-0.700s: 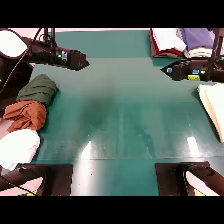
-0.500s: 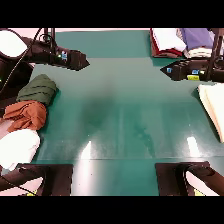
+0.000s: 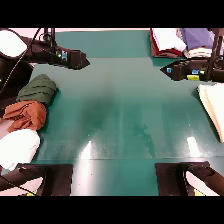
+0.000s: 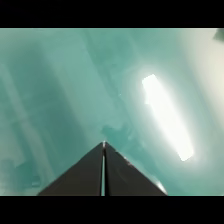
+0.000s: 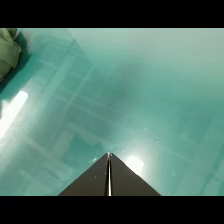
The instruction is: Fold the shirts.
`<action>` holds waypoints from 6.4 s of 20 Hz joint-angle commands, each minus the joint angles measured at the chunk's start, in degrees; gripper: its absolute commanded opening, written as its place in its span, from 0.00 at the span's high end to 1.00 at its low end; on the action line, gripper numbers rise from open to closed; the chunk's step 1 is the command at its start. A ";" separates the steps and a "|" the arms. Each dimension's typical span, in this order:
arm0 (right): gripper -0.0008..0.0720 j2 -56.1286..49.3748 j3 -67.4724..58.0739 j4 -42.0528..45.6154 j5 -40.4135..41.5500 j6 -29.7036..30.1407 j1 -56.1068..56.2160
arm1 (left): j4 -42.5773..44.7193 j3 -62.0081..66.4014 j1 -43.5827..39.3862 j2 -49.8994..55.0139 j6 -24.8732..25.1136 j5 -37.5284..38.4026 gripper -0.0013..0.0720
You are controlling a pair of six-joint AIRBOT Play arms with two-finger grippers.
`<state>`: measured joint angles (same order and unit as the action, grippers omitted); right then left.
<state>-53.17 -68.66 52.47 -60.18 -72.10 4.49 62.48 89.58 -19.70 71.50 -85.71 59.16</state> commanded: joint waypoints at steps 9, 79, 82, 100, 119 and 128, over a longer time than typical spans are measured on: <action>0.96 0.04 -0.04 0.00 -0.42 -0.07 0.07 | 40.02 0.00 3.85 2.12 -7.93 -2.86 0.11; 0.96 -5.05 -19.32 0.31 -16.11 -5.95 0.07 | 3.87 -4.87 4.74 26.03 -1.90 1.01 0.94; 0.96 -4.09 -5.22 5.70 -16.33 -9.75 0.07 | 5.03 0.50 4.74 26.03 -0.50 4.76 0.94; 0.58 -23.06 22.97 1.73 5.29 -9.01 12.52 | 4.72 3.32 4.74 26.05 0.68 6.99 0.94; 0.96 6.75 -19.47 12.17 -12.57 -10.93 2.36 | 6.97 14.45 4.68 -17.00 3.30 5.68 0.94; 0.96 -8.85 -19.45 20.39 -22.03 -13.00 1.14 | 2.82 -15.87 -5.60 -11.21 8.11 8.33 0.94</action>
<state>-57.39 -87.85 68.53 -78.56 -84.12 6.02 65.93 84.14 -20.71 58.94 -79.59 66.98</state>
